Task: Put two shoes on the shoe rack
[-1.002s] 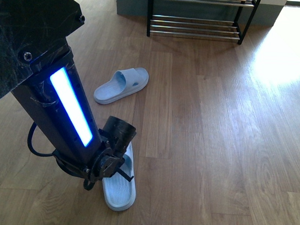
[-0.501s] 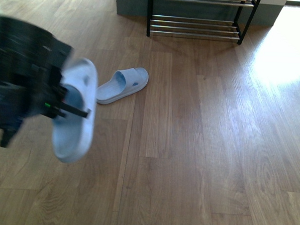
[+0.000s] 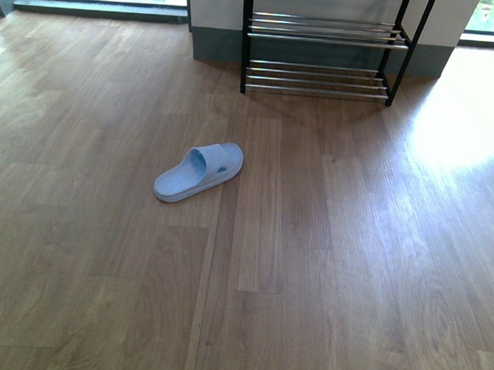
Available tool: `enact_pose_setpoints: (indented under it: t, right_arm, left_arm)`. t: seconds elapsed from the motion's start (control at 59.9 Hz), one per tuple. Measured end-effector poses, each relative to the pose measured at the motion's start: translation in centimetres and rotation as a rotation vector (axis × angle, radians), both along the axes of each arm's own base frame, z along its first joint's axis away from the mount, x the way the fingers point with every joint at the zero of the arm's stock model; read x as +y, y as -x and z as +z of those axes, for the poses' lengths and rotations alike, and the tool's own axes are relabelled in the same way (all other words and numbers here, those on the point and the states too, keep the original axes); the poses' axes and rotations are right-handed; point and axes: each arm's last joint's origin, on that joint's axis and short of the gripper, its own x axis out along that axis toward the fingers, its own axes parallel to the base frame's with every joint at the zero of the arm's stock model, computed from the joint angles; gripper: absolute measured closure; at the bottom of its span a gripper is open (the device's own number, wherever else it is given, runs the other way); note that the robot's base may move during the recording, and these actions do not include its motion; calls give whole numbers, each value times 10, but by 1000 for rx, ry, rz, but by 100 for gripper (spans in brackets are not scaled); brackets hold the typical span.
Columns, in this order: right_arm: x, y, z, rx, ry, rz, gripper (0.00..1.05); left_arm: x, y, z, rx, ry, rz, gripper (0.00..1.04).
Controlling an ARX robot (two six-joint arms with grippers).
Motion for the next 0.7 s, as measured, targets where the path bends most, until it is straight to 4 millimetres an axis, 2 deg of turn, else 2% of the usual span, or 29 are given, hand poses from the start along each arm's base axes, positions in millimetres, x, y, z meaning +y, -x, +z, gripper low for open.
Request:
enact_pose_setpoints:
  t: [0.702]
  right_arm:
    - [0, 0, 0, 0, 0, 1, 9]
  left_arm:
    - [0, 0, 0, 2, -10, -5, 103]
